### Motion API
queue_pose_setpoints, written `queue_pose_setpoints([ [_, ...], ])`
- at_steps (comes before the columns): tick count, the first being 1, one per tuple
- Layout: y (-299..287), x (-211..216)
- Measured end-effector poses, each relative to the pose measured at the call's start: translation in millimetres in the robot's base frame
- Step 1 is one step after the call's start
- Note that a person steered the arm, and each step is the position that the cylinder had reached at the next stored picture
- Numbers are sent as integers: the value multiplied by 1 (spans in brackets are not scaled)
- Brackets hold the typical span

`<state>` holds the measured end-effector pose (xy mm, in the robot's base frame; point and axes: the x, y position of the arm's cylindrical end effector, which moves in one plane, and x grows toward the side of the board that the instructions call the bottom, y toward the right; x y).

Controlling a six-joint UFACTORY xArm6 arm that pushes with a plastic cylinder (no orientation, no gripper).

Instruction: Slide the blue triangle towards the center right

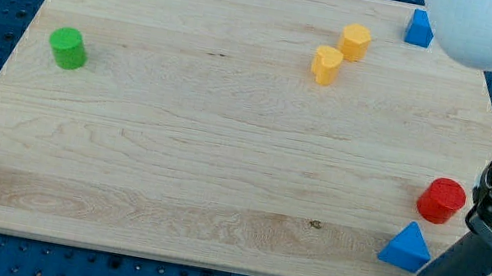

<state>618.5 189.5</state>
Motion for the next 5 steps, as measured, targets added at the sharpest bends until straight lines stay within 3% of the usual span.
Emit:
queue_pose_setpoints([
  [1,-12,-20],
  [4,-130,-98],
  [5,-131,-99],
])
